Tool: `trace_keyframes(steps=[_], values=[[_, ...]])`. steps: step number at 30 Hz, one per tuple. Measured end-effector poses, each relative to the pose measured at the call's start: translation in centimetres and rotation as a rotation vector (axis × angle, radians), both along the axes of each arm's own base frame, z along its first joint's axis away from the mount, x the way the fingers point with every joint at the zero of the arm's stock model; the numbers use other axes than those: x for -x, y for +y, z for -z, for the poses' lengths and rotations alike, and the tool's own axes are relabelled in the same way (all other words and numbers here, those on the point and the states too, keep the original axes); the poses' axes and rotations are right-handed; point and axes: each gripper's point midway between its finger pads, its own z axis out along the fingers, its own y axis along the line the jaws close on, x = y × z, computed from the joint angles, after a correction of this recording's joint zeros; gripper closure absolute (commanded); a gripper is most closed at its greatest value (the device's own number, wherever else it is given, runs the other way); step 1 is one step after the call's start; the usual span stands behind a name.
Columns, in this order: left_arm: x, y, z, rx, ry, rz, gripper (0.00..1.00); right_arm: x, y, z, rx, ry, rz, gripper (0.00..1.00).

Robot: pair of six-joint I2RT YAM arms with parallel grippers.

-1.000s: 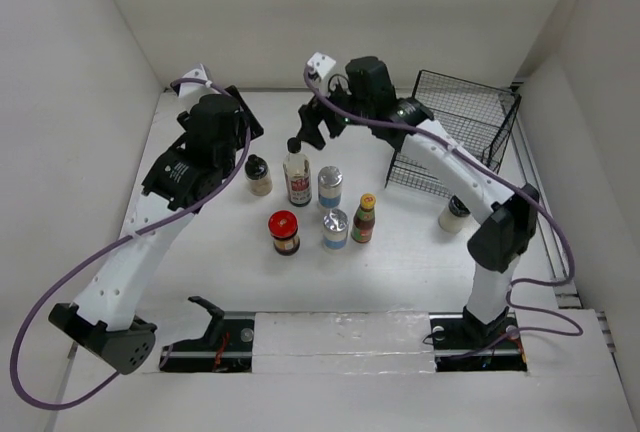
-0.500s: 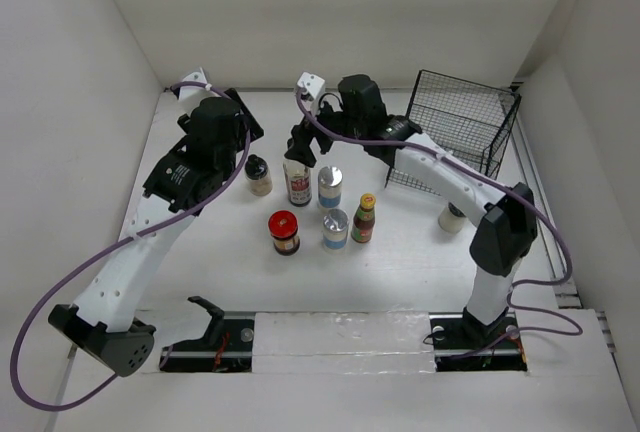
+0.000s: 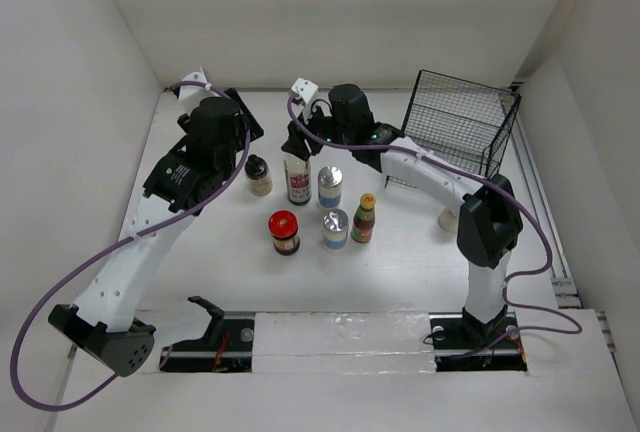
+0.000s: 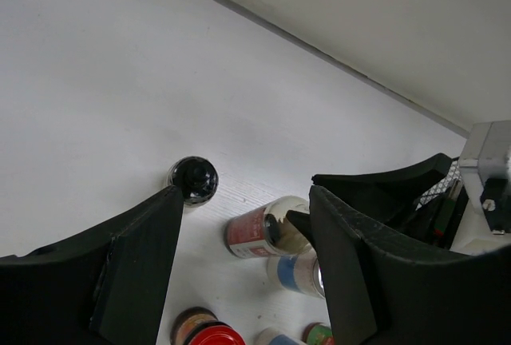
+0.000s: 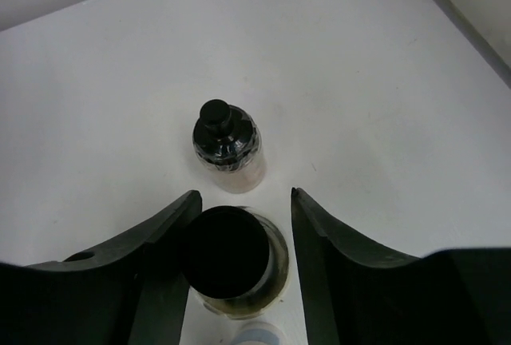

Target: Organize the condiment bottles

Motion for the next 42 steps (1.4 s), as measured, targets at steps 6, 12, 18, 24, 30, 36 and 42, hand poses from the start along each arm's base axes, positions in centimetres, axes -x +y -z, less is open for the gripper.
trace_keyframes(steps=[6,12,18,24,30,36,42], values=[[0.0,0.0,-0.1,-0.001,-0.003,0.000,0.40,0.2,0.6,1.1,0.003,-0.012,0.026,0.73],[0.0,0.0,-0.1,-0.001,-0.004,0.000,0.40,0.1,1.0,1.0,0.001,-0.036,0.068,0.96],[-0.1,0.1,-0.2,-0.006,-0.009,-0.001,0.40,-0.9,0.1,-0.3,0.014,-0.028,0.158,1.00],[-0.2,0.0,-0.4,-0.005,-0.017,0.000,0.40,-3.9,-1.3,-10.2,-0.139,-0.121,0.240,1.00],[0.1,0.2,-0.8,0.001,-0.029,-0.002,0.40,-7.3,-8.3,-21.8,-0.294,-0.267,0.382,1.00],[0.3,0.5,-1.3,0.000,-0.043,-0.006,0.40,-10.2,-18.1,-28.4,-0.342,-0.381,0.581,1.00],[0.3,0.5,-1.3,0.002,-0.045,-0.005,0.40,-12.8,-26.7,-28.6,-0.295,-0.391,0.759,1.00]])
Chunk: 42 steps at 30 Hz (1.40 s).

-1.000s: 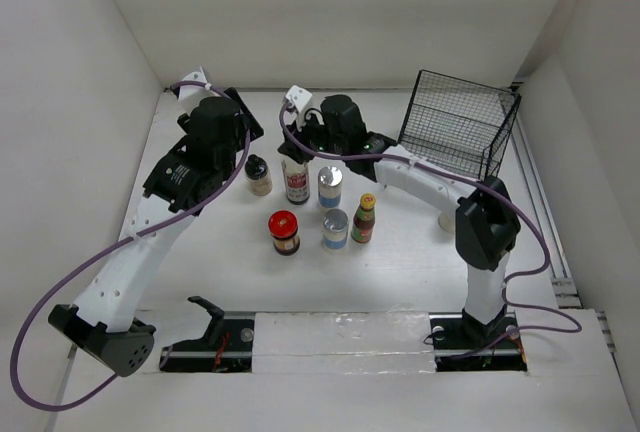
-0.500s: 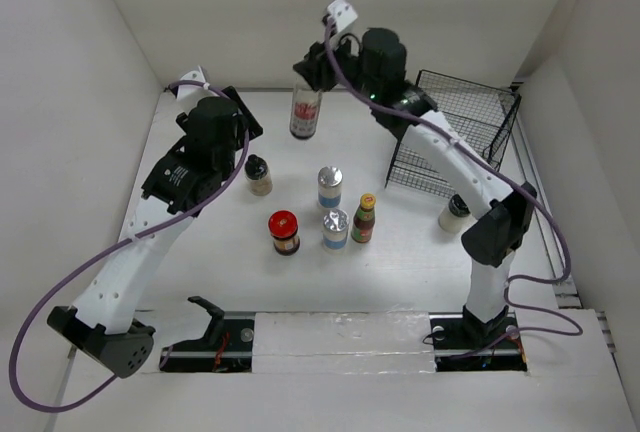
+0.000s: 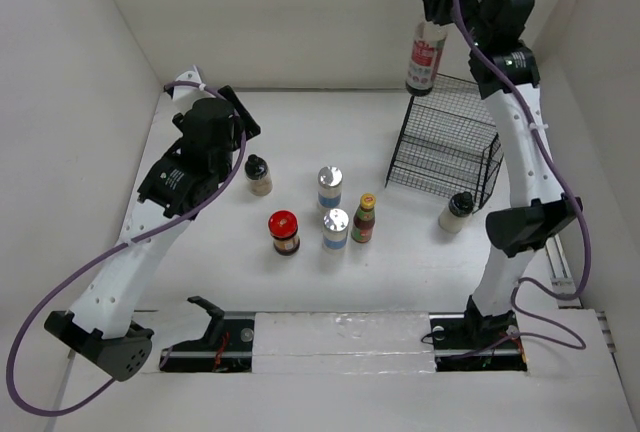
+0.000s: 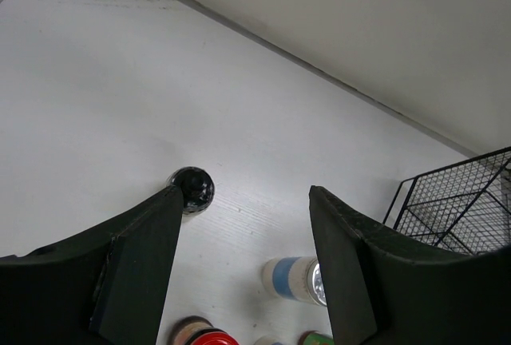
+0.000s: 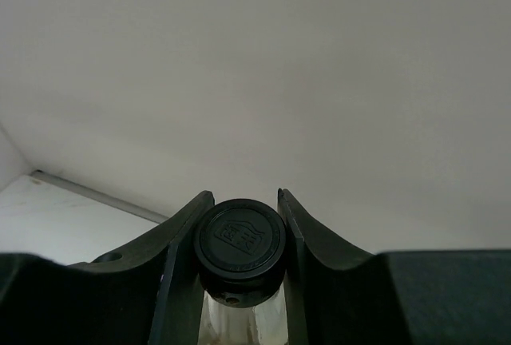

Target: Organize the condiment bottles

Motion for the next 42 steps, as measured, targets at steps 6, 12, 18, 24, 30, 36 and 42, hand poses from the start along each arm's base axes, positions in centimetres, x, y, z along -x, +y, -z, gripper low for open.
trace_keyframes(steps=[6,12,18,24,30,36,42], values=[[0.0,-0.1,0.0,0.002,-0.001,0.005,0.40,-1.4,-6.4,2.7,0.021,0.087,0.126,1.00],[-0.2,-0.4,-0.1,0.010,-0.006,0.016,0.40,-2.0,-8.7,5.7,0.034,0.151,0.166,1.00],[-0.3,-0.6,0.1,0.009,0.001,0.022,0.40,-2.4,-10.4,6.2,0.034,0.159,0.189,1.00],[-0.6,-0.8,0.4,0.004,0.010,0.023,0.40,-3.4,-11.4,6.6,0.036,0.152,0.206,1.00],[-0.9,-1.0,0.9,-0.001,0.023,0.025,0.40,-5.0,-11.5,8.9,0.043,0.176,0.205,1.00],[-1.0,-1.2,1.1,-0.002,0.030,0.033,0.41,-6.1,-11.1,11.7,0.054,0.197,0.216,1.00],[-1.1,-1.5,1.0,0.009,0.021,0.043,0.41,-6.7,-9.7,16.2,0.075,0.246,0.210,1.00]])
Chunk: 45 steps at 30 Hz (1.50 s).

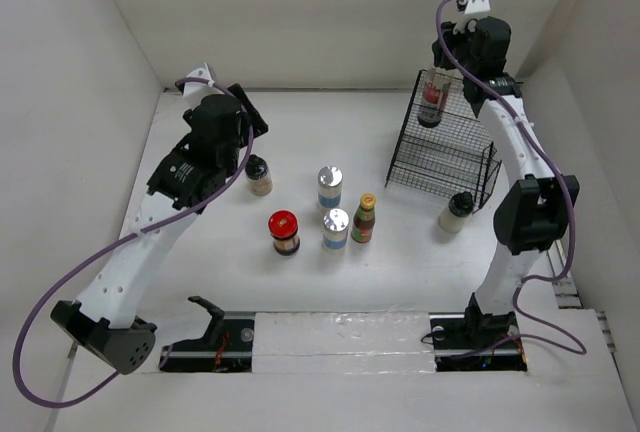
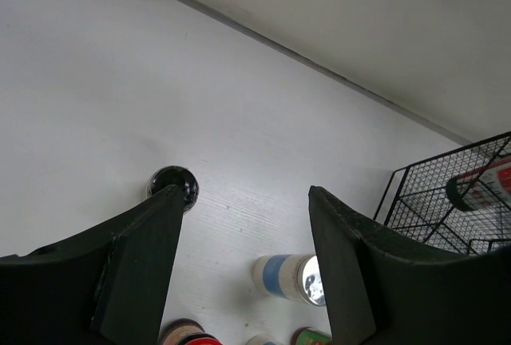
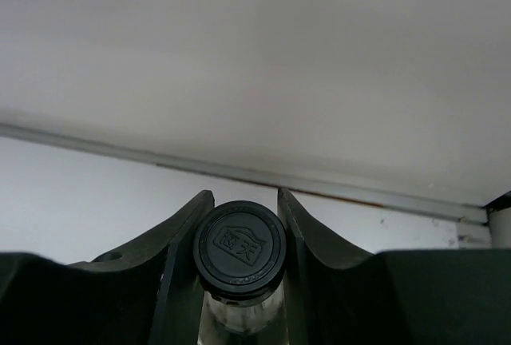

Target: Organize the condiment bottles

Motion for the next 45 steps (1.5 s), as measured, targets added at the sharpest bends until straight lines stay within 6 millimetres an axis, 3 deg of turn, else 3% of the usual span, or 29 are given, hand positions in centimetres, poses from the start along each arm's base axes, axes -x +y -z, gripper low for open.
trace_keyframes(steps=[7,8,12,13,16,23,27,28,29,30,32,33,34,35,36,37,38,41,45], values=[[-0.2,-0.5,0.2,0.014,-0.007,0.021,0.41,0.9,0.9,8.7,-0.017,0.172,-0.006,1.00],[-0.2,-0.6,0.2,0.015,-0.008,0.022,0.41,0.9,1.0,9.0,-0.022,0.166,-0.002,1.00],[-0.3,-0.8,0.2,0.023,-0.011,0.030,0.41,1.8,0.8,9.0,-0.038,0.162,0.009,0.77],[-0.3,-0.8,0.2,0.024,-0.011,0.032,0.41,2.1,0.7,9.0,-0.041,0.164,0.012,0.61],[-0.3,-1.0,0.4,0.026,-0.008,0.036,0.41,2.9,0.6,9.0,-0.053,0.165,0.021,0.38],[-0.3,-1.3,0.8,0.031,0.001,0.050,0.41,3.9,1.0,4.2,-0.075,0.066,0.011,0.17],[-0.3,-1.4,0.8,0.034,-0.001,0.055,0.41,4.1,1.0,1.3,-0.081,0.022,0.006,0.15],[-0.3,-1.4,0.7,0.036,-0.004,0.055,0.41,4.5,1.1,0.7,-0.082,0.016,0.004,0.19],[-0.4,-1.4,0.7,0.037,-0.005,0.056,0.44,5.0,1.1,0.1,-0.083,0.014,0.003,0.27],[-0.4,-1.4,0.7,0.039,-0.006,0.056,0.47,5.7,1.4,-0.5,-0.085,0.013,-0.001,0.54],[-0.4,-1.5,0.7,0.040,-0.007,0.058,0.51,7.6,2.4,-1.9,-0.086,0.002,-0.024,0.85],[-0.4,-1.5,0.8,0.041,-0.006,0.060,0.57,8.9,3.4,-2.6,-0.092,-0.003,-0.043,0.94],[-0.3,-1.6,0.9,0.043,-0.004,0.062,0.61,10.5,4.7,-3.1,-0.095,-0.005,-0.073,0.98],[-0.2,-1.6,1.1,0.042,0.000,0.065,0.64,12.3,6.2,-3.5,-0.099,-0.011,-0.112,0.96],[-0.2,-1.6,1.3,0.041,0.003,0.066,0.67,14.1,7.8,-3.4,-0.101,-0.008,-0.160,0.88],[-0.1,-1.6,1.6,0.040,0.008,0.070,0.71,16.4,9.9,-3.0,-0.100,0.006,-0.227,0.64],[-0.1,-1.7,1.7,0.041,0.012,0.074,0.71,18.8,11.7,-2.1,-0.100,0.026,-0.290,0.47],[-0.1,-1.8,2.0,0.040,0.018,0.083,0.71,25.8,15.6,2.4,-0.073,0.134,-0.485,0.12],[-0.1,-2.1,2.7,0.037,0.032,0.093,0.62,32.5,17.3,8.7,-0.013,0.285,-0.631,0.02]])
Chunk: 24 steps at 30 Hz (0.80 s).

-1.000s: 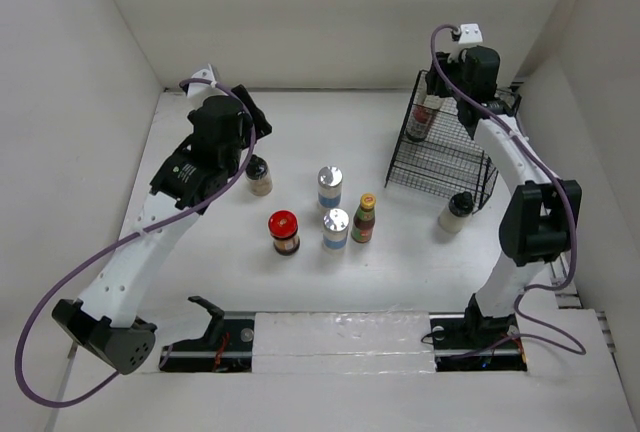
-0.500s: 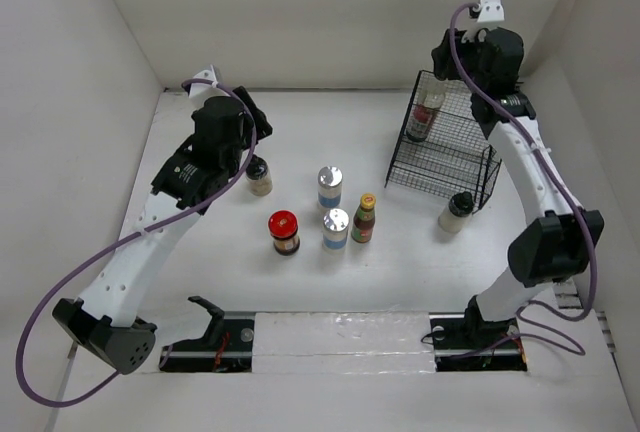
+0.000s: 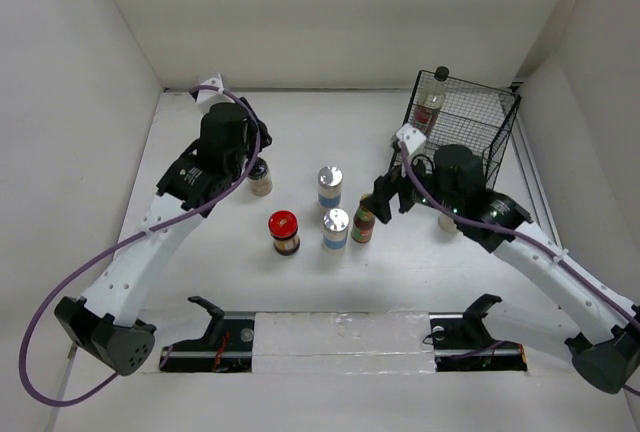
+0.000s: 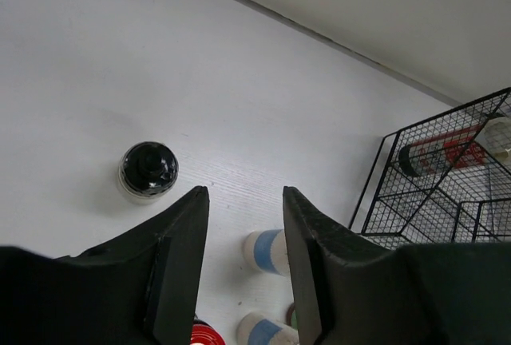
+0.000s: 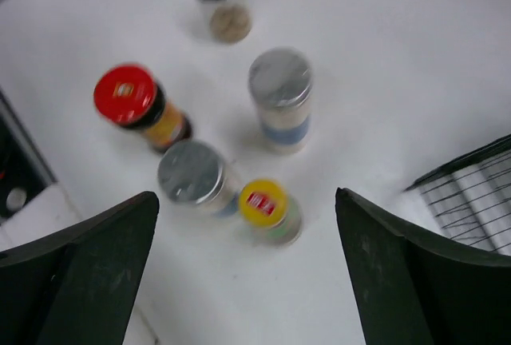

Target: Organize the condiment bottles

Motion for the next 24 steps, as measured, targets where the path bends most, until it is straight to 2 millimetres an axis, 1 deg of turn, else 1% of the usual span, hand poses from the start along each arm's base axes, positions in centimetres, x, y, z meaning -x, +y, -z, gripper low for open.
trace_keyframes(steps=[1,2,4,7,12,15,17,18,19,20,21,22,23,24], values=[[0.0,-0.1,0.3,-0.001,0.006,0.003,0.59,1.1,0.2,1.3,0.020,0.029,-0.028,0.02],[-0.1,-0.2,0.6,-0.003,0.013,0.006,0.59,2.0,0.5,2.3,0.036,0.053,-0.050,0.02],[-0.3,-0.6,1.1,-0.003,0.026,0.016,0.57,2.8,0.7,4.1,0.065,0.090,-0.070,0.02],[-0.4,-1.2,1.6,-0.002,0.042,0.033,0.55,2.8,0.8,6.0,0.091,0.130,-0.069,0.02],[-0.1,-1.8,2.7,0.011,0.063,0.051,0.55,1.5,1.5,8.7,0.142,0.177,-0.051,0.08],[0.1,-1.8,3.2,0.019,0.073,0.053,0.55,0.5,1.8,9.4,0.149,0.162,-0.026,0.18],[0.3,-1.8,3.1,0.029,0.069,0.054,0.55,-0.1,1.8,9.5,0.144,0.143,-0.009,0.27],[0.4,-1.8,3.0,0.033,0.066,0.054,0.55,-0.2,1.8,9.7,0.148,0.142,-0.006,0.28],[0.5,-1.7,2.8,0.038,0.059,0.053,0.55,-0.4,1.8,10.0,0.150,0.142,-0.002,0.31],[0.6,-1.6,2.6,0.044,0.052,0.052,0.55,-0.6,1.9,10.2,0.148,0.138,0.001,0.43],[0.7,-1.6,2.4,0.049,0.047,0.052,0.55,-0.8,2.0,10.5,0.147,0.137,0.004,0.50],[0.8,-1.5,2.0,0.058,0.033,0.052,0.55,-0.8,2.1,10.8,0.145,0.142,0.009,0.55],[0.9,-1.5,1.9,0.060,0.030,0.052,0.55,-0.8,2.1,11.1,0.146,0.145,0.012,0.55],[1.0,-1.4,1.8,0.065,0.023,0.052,0.55,-1.0,2.2,11.3,0.146,0.136,0.020,0.64]])
